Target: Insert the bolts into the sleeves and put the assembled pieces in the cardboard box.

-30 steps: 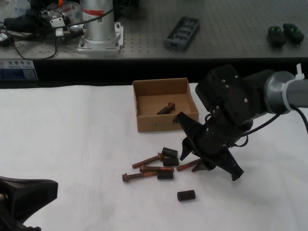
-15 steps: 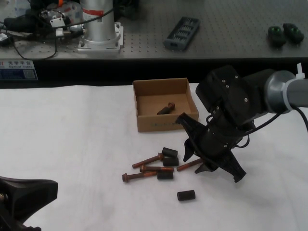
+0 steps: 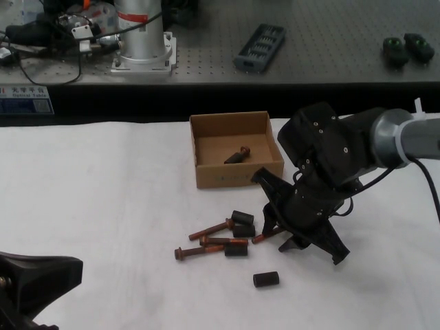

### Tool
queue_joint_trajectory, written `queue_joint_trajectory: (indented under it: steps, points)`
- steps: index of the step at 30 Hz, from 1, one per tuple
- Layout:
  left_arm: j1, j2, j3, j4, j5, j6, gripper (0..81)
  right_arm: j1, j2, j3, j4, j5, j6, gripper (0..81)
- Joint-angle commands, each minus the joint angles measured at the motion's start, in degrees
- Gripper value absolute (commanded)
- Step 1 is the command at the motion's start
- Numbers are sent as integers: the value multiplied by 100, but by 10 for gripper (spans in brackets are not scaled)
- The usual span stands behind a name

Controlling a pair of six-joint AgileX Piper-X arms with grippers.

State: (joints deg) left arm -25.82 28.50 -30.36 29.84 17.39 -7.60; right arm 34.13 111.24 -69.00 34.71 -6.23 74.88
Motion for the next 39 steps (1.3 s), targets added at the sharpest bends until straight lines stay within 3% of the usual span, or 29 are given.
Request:
queue_joint_trajectory:
  steps: [1, 25, 27, 32, 39]
  points:
    - [-19, -50, 2, -36, 10, 42, 7, -57, 50, -57, -72, 28, 11, 286]
    - [-19, -50, 2, -36, 10, 253, 7, -174, 294, -57, -246, -83, 495, 282]
    - [-19, -50, 2, -36, 10, 253, 7, -174, 294, -57, -246, -83, 495, 234]
    - [-19, -50, 2, -36, 10, 253, 7, -174, 294, -57, -246, -224, 484, 27]
    - [-19, -50, 2, -36, 10, 253, 7, -174, 254, -57, -583, -392, 452, 19]
